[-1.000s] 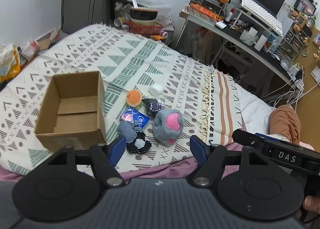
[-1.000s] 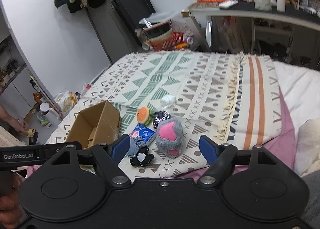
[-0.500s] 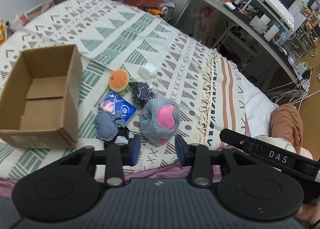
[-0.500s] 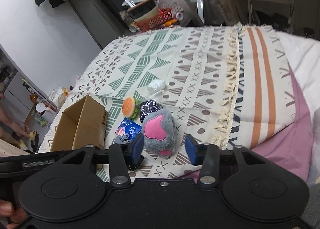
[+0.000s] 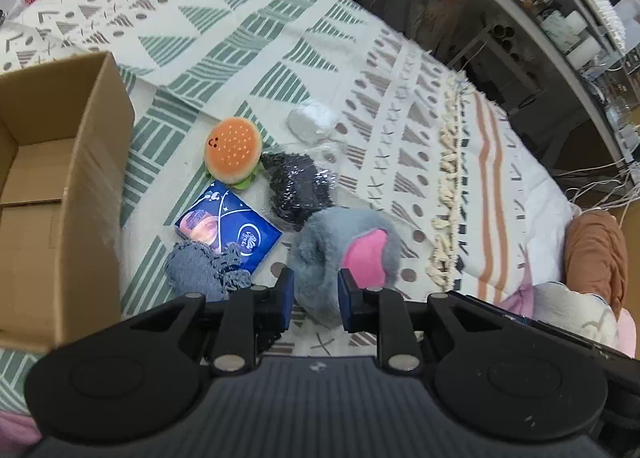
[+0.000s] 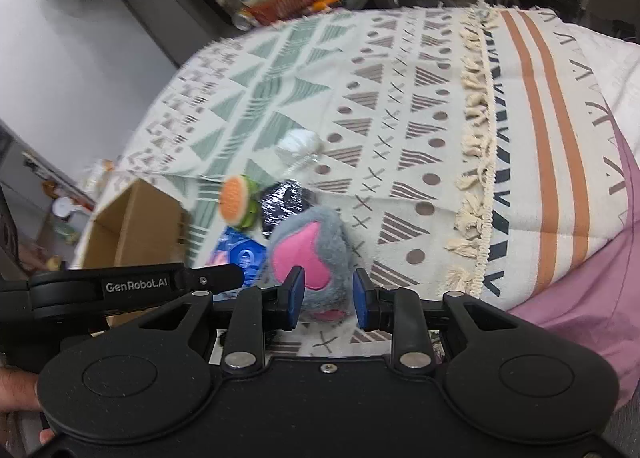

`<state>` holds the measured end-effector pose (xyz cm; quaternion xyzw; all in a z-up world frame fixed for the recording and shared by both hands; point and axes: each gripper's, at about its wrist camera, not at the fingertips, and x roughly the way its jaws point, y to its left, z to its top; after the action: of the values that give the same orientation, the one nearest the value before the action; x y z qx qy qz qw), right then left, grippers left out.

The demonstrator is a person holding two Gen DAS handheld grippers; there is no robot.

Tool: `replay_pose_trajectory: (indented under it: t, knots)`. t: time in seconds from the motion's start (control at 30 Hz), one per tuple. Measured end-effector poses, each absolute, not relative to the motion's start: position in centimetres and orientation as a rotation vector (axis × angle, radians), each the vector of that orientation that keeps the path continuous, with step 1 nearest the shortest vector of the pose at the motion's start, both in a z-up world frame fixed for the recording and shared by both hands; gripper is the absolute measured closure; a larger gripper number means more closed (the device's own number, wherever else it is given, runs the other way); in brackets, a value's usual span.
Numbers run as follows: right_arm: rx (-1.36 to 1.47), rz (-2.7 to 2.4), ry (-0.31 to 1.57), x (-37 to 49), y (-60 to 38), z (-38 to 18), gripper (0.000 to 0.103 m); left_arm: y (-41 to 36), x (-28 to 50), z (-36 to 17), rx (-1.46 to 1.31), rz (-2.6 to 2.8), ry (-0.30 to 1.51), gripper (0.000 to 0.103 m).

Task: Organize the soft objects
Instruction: 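Reach the left tool down to the grey plush toy and close on it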

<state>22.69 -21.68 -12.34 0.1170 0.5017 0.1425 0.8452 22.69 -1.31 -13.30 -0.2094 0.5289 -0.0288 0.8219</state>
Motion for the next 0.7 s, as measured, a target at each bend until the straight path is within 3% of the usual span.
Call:
replay_pose_trajectory:
  t: [0.7]
  knots:
    - [0.160, 0.214, 1.158, 24.7, -17.9, -15.1, 0.075, -1.2, 26.2, -18.0, -0.518, -0.206, 1.143, 0.080]
